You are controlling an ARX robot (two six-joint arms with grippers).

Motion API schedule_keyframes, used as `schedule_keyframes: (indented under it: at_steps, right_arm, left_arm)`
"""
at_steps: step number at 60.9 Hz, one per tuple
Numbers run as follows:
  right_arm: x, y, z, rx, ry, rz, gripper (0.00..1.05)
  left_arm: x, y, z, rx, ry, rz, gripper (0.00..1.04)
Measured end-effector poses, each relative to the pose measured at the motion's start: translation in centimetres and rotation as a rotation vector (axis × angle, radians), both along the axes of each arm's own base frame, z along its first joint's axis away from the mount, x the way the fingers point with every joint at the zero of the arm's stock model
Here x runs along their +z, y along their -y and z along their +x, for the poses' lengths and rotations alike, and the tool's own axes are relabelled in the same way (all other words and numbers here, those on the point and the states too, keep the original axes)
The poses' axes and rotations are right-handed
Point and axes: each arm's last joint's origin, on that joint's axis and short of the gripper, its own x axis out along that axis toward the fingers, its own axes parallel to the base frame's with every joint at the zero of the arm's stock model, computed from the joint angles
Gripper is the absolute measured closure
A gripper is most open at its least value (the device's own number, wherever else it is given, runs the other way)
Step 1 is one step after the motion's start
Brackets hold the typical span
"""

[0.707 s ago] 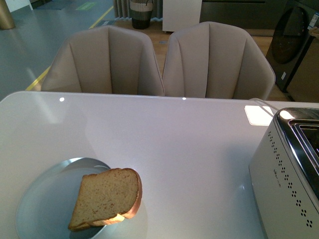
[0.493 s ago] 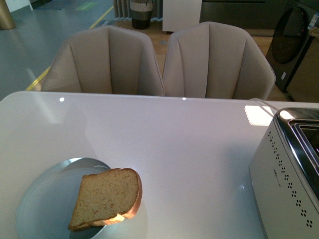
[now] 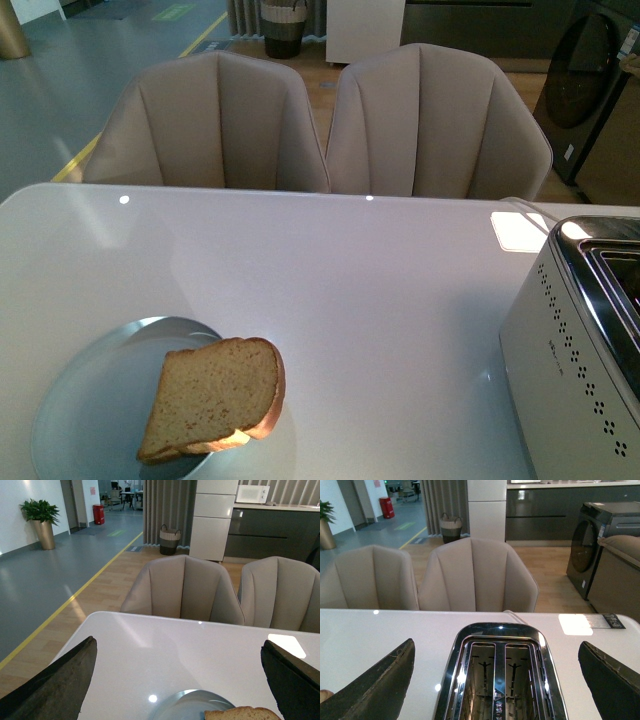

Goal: Left arm holds plate, right arm toasts bread

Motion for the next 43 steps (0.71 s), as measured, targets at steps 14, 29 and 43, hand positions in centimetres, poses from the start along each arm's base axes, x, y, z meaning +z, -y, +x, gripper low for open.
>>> schedule_keyframes:
  at_steps: [14,29,43]
  right_arm:
    - [0.0,0.0,0.0,0.000,0.000,0.000,0.09]
    - [0.0,0.0,0.0,0.002,0.000,0.000,0.09]
    - [0.0,0.0,0.0,0.002,0.000,0.000,0.09]
  left_arm:
    - [-0.1,0.1,0.0,-0.051,-0.100,-0.031,0.07]
    - [-0.7,0.4,0.4,-0.122,-0.612,-0.180,0.07]
    - [0.3,0.4,4.3,-0.117,-0.576,-0.172,0.07]
